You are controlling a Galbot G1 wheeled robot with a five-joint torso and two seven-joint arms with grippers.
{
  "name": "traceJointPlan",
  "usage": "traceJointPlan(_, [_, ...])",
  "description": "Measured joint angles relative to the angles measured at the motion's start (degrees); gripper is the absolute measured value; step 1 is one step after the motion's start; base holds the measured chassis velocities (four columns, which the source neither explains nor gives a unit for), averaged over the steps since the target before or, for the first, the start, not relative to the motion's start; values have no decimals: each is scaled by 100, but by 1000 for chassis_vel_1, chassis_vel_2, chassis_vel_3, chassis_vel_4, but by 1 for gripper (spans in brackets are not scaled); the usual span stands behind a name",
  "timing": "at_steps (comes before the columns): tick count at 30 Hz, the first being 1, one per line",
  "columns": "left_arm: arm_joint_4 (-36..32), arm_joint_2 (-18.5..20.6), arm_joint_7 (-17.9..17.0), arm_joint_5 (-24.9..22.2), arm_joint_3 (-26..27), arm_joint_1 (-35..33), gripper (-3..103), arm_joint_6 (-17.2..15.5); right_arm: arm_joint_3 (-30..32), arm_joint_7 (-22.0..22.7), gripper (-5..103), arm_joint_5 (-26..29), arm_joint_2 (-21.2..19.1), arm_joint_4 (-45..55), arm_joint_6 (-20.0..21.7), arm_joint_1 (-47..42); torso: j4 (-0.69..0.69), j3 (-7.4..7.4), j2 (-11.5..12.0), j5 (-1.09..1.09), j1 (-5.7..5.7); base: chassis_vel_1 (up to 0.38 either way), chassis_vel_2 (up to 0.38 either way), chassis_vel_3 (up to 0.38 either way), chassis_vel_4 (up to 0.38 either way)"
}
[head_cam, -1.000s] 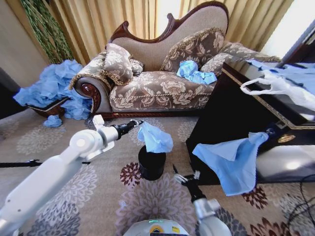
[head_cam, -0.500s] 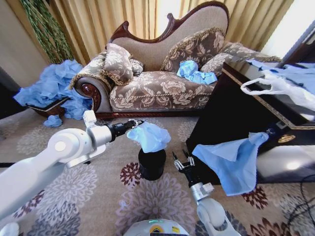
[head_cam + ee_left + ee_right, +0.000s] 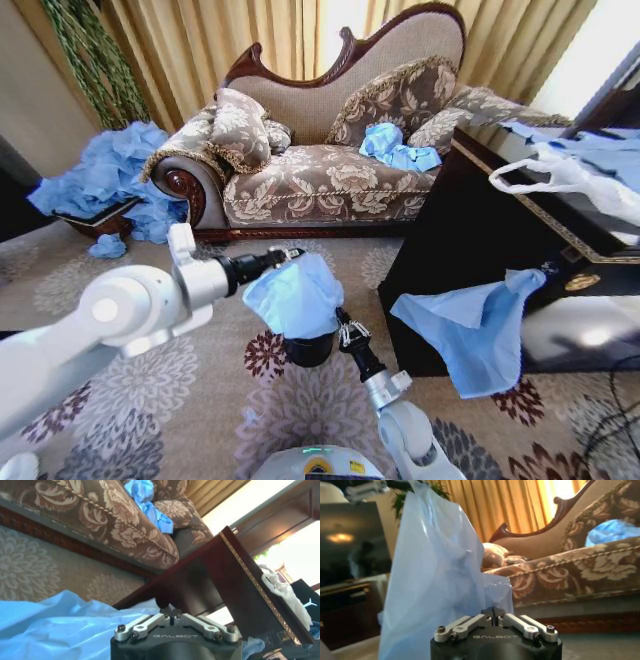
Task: Place a garbage bag over the trash bin.
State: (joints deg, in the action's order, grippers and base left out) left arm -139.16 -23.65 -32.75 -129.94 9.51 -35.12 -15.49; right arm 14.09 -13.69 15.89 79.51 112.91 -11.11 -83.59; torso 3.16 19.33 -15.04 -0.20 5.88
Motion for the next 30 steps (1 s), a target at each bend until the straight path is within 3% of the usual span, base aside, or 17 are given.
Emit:
traceJointPlan(8, [238, -3, 70, -19, -120, 365, 0, 1, -17, -322, 0, 139, -101, 380, -30, -277, 1, 0, 0, 1, 0, 0, 0, 0, 0])
traceJointPlan(12, [157, -102, 65, 76, 1, 155, 0, 83, 123, -550, 0, 287, -98, 396, 6, -228, 2, 0, 0, -2, 0, 0, 0, 0, 0])
traceJointPlan(22, [183, -216, 195, 295, -175, 34, 0, 118, -194, -592, 0, 543, -206, 457, 184, 21, 0, 0, 0, 0, 0, 0, 0, 0, 0])
traceJointPlan(29, [428, -268, 224, 280, -335, 302, 0, 109, 169, -542, -2, 636, -243, 440, 190, -164, 1, 0, 0, 0, 0, 0, 0, 0, 0])
traceJointPlan(30, [476, -246, 255, 207, -353, 430, 0, 114, 166, -391, 3, 621, -208, 417, 226, -158, 2, 0, 0, -1, 0, 0, 0, 0, 0])
